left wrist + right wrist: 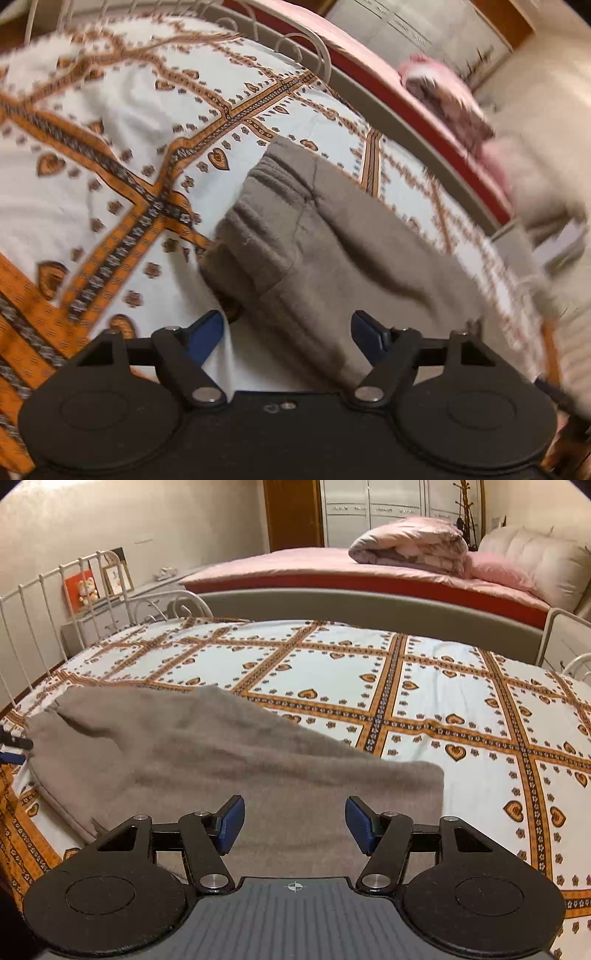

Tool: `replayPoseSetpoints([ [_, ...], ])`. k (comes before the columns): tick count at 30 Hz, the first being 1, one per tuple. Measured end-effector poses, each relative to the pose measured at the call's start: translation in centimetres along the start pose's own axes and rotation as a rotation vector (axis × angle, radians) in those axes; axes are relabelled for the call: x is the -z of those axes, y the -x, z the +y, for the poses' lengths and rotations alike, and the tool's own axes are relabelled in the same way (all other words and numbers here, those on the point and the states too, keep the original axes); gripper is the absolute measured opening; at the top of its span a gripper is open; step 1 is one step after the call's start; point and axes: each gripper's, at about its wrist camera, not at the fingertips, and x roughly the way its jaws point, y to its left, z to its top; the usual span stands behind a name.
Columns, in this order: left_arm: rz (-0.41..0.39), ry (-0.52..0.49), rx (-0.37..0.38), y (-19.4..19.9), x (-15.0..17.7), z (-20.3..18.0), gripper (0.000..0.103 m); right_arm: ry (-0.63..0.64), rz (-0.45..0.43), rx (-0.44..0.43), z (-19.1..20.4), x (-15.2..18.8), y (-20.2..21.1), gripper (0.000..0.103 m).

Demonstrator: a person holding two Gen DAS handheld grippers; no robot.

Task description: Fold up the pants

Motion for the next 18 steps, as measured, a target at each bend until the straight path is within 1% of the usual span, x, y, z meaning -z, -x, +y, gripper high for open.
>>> replayPoseSetpoints([
  [2, 0.013, 0.049, 0.044, -1.0, -0.2, 0.4, 0.066, -0.004, -0.004, 0.007, 0.0, 0.2, -0.1, 0.061],
  [3, 0.027, 0.066, 0.042, -1.8, -0.4, 0.5, 0.062, -0.009, -0.007, 0.011, -0.1, 0.3, -0.1, 0.061],
  [5, 0.015, 0.065, 0.038, -2.4, -0.6, 0.4, 0.061, -0.018, -0.008, 0.007, -0.2, 0.5, -0.2, 0.061],
  [8, 0.003, 0.087, 0.053, -3.3, -1.0, 0.6, 0.061, -0.019, -0.002, 0.010, -0.3, 0.8, -0.5, 0.061],
  [11, -0.029, 0.117, 0.096, -3.5, -1.1, 1.4, 0.061, -0.029, 0.001, 0.009, -0.4, 0.8, -0.7, 0.061],
  [13, -0.055, 0.146, 0.136, -2.7, -1.1, 1.7, 0.060, -0.034, -0.001, 0.012, -0.6, 0.8, -0.7, 0.061],
  [14, -0.083, 0.137, 0.171, -2.0, -1.0, 1.6, 0.058, -0.035, -0.002, 0.014, -0.7, 0.8, -0.7, 0.061],
  [15, -0.104, 0.120, 0.185, -1.4, -0.9, 1.4, 0.054, -0.039, -0.005, 0.014, -0.8, 0.9, -0.6, 0.061],
  [16, -0.114, 0.107, 0.183, -1.1, -0.9, 1.2, 0.054, -0.044, -0.006, 0.013, -0.9, 0.8, -0.7, 0.061],
  [17, -0.107, 0.103, 0.171, -1.2, -0.8, 1.2, 0.054, -0.050, -0.005, 0.015, -1.0, 0.8, -0.8, 0.061],
  [18, -0.078, 0.118, 0.135, -1.8, -0.8, 1.7, 0.054, -0.055, -0.002, 0.016, -1.2, 0.8, -0.9, 0.061],
])
